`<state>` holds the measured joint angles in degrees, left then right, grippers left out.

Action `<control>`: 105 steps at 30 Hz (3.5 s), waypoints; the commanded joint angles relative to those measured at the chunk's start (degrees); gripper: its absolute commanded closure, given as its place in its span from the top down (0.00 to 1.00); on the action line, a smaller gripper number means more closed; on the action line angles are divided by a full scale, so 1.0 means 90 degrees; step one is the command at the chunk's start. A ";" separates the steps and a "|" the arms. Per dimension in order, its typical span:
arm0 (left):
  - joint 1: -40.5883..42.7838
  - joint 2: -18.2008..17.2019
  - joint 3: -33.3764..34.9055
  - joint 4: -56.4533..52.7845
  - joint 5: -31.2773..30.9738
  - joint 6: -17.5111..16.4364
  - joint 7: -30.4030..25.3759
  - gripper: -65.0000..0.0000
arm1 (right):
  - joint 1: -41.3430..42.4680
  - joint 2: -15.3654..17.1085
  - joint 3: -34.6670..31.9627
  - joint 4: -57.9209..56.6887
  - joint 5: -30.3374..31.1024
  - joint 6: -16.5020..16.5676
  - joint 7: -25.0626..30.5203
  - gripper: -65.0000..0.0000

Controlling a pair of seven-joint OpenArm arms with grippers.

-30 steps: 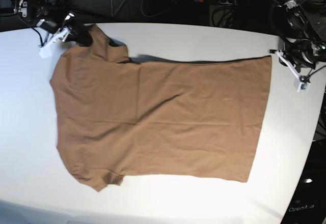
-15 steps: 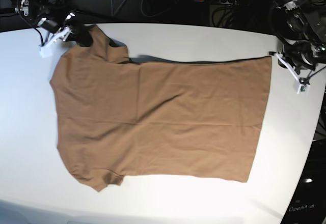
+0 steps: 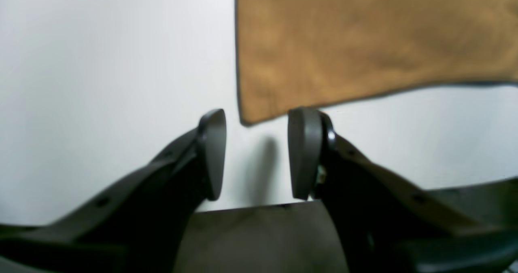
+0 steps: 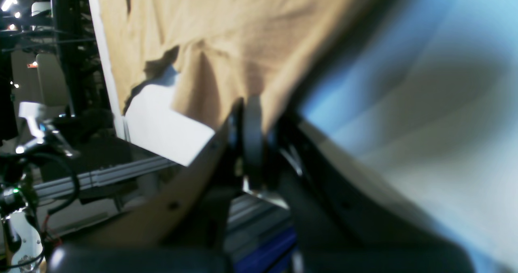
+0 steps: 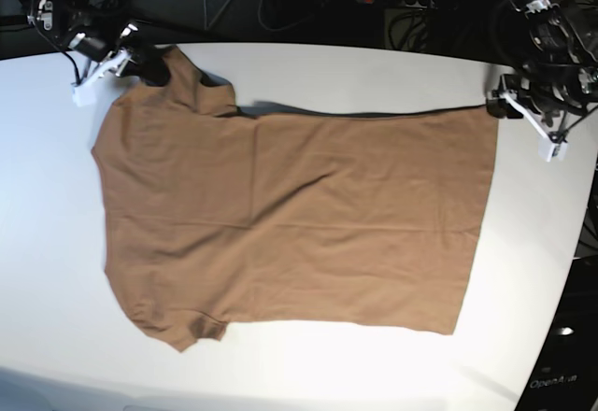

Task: Fold the T-shirt properly
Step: 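Move the left gripper down to the shirt's hem corner by the collar side, then close both grippers on the shirt's collar-side edge corners, then lift the collar-side edge with both grippers and fold it over the shirt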

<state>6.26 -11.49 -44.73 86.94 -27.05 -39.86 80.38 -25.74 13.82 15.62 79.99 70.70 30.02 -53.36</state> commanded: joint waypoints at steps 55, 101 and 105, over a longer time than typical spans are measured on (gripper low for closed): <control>-0.0476 0.0011 -0.0231 -0.0658 -0.0116 -0.0016 -0.0042 0.04 | 0.0569 0.0491 -0.0500 0.0114 -0.0700 0.0059 0.0161 0.02; -0.1277 -0.0223 -0.0183 -0.0307 0.0441 -0.0016 -0.0145 0.04 | 0.2347 0.1126 -0.1447 0.0563 -0.1022 0.0029 0.0093 0.01; -0.1326 -0.0243 -0.0183 -0.0229 0.0441 -0.0016 -0.0106 0.04 | 0.2405 0.1067 -0.1515 0.0573 -0.1442 0.0029 0.0093 0.01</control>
<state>-5.45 -12.56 -46.24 84.07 -22.76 -39.86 79.22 -4.43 22.44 1.48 84.23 56.60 29.95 -53.21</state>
